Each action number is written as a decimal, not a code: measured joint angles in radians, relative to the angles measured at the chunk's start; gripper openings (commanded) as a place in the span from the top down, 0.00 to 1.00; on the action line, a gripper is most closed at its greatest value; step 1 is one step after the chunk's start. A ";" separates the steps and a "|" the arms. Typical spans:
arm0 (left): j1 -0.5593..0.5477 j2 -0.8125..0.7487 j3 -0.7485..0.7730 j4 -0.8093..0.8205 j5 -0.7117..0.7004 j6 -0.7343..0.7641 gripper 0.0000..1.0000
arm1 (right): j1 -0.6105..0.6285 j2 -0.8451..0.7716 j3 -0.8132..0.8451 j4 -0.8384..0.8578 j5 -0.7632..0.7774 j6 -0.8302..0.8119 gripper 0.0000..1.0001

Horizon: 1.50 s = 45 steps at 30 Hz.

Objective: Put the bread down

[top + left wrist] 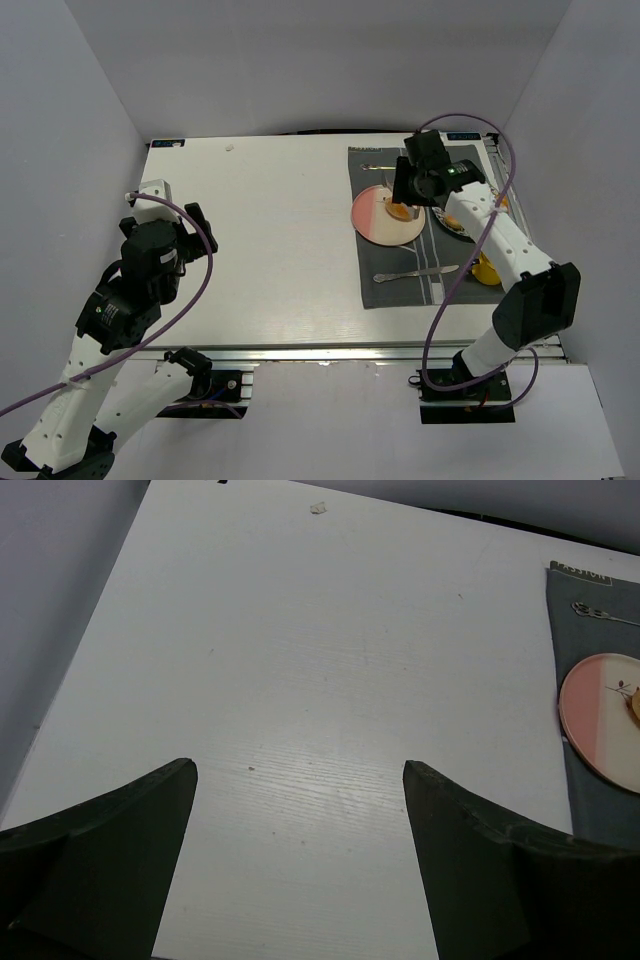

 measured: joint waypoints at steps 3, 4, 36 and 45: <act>0.000 0.000 0.000 0.000 0.000 0.000 0.05 | -0.011 -0.030 0.023 -0.007 0.013 0.000 0.38; 0.000 0.000 0.000 0.000 0.000 0.000 0.05 | -0.023 -0.043 0.023 -0.011 0.014 0.000 0.38; 0.000 -0.021 -0.016 -0.008 -0.001 0.006 0.05 | -0.364 -0.212 -0.343 0.043 -0.084 -0.032 0.40; 0.000 -0.021 -0.016 -0.008 -0.001 0.006 0.05 | -0.386 -0.212 -0.359 0.072 -0.108 -0.031 0.56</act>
